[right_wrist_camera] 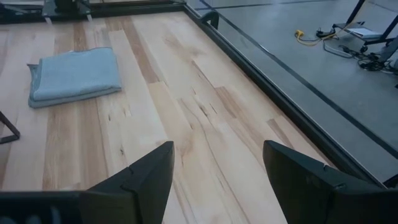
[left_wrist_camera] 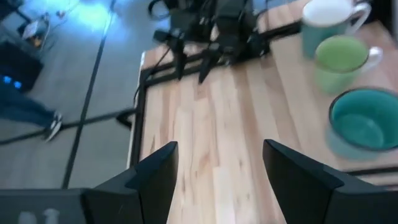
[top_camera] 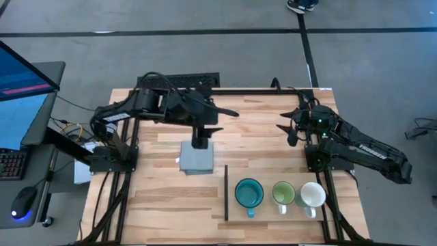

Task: Stack small to large cups/mugs on shelf
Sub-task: Return to Home Position

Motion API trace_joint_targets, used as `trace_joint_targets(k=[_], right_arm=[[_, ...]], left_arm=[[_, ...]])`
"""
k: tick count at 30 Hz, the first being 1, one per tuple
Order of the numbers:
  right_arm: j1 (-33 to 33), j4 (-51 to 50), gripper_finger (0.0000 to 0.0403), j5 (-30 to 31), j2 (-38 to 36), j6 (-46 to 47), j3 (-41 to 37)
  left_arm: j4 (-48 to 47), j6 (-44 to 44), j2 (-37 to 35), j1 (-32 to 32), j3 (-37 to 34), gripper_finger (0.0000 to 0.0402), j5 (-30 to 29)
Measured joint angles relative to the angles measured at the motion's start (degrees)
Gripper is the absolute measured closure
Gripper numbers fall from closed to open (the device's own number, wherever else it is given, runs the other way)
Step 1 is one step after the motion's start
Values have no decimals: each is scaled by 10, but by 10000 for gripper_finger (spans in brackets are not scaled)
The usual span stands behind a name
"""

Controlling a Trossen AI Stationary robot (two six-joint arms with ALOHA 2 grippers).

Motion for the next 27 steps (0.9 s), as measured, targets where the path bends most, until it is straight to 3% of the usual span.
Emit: trace_joint_targets(k=[7, 17, 21, 27], right_arm=[[0, 8, 132, 0, 0, -5, 0], [0, 22, 132, -38, 0, -20, 0], [0, 42, 132, -54, 0, -20, 0], [0, 50, 132, -60, 0, -21, 0]], left_arm=[[-20, -42, -22, 7, 0, 175, -8], [-3, -28, -85, -4, -16, 175, -48], [64, -13, -136, -4, -110, 175, -38], [275, -6, -281, -2, -375, 175, -36]])
